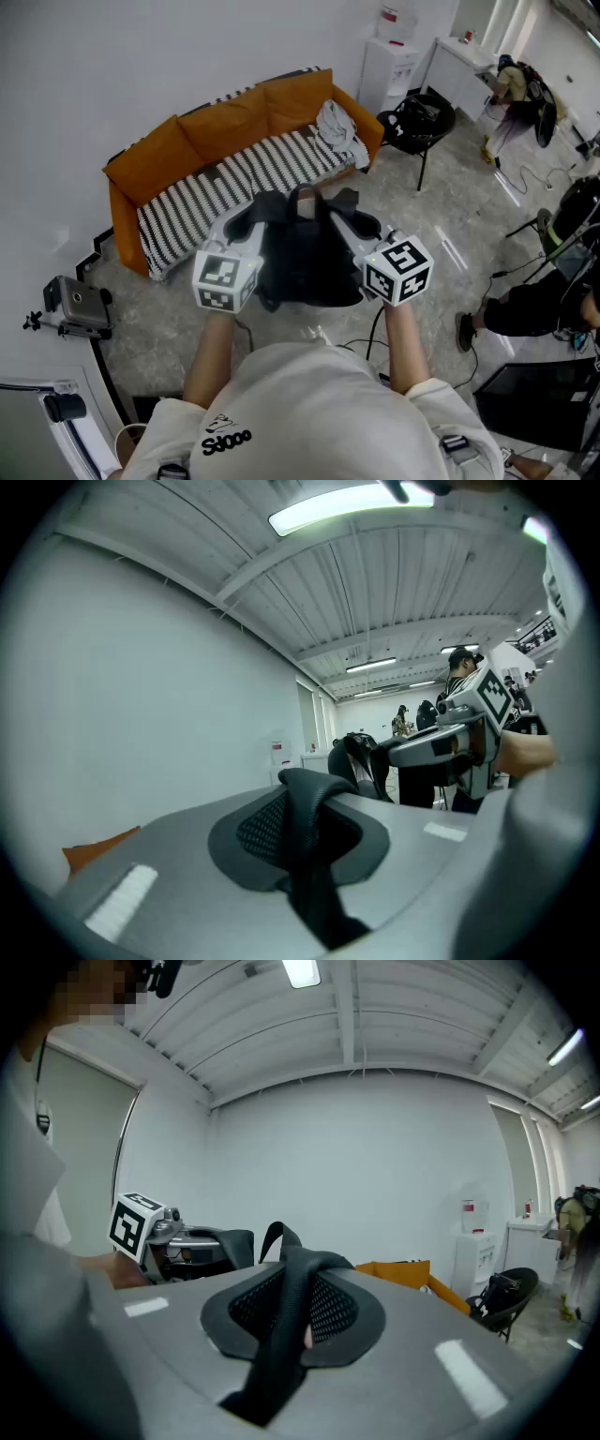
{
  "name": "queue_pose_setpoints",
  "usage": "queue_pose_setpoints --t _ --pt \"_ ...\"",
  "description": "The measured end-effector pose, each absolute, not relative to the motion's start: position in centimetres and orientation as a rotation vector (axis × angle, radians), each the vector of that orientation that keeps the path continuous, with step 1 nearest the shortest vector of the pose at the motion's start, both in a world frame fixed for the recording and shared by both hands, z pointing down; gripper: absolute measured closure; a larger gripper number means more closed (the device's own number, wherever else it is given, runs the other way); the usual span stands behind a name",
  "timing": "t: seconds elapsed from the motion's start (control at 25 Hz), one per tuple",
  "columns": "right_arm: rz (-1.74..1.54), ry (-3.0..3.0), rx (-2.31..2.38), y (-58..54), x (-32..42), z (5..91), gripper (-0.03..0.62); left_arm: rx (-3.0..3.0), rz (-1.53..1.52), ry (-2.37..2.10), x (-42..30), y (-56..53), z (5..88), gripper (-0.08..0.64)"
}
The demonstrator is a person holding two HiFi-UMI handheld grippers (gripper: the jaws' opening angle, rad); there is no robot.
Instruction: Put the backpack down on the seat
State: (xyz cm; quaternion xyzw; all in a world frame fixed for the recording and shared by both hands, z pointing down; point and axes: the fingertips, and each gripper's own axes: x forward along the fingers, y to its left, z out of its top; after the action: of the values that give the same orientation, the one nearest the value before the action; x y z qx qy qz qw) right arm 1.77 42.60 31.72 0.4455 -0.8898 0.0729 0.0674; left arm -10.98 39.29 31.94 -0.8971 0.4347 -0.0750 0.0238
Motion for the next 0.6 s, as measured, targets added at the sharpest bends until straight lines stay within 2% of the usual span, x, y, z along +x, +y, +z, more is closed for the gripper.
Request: queue_pose_setpoints --t 0.6 --pt "0.298 -2.705 1.286 40.6 4.9 33.1 0.534 -2.757 -0.258 1.406 -7.9 37.9 33.2 0.517"
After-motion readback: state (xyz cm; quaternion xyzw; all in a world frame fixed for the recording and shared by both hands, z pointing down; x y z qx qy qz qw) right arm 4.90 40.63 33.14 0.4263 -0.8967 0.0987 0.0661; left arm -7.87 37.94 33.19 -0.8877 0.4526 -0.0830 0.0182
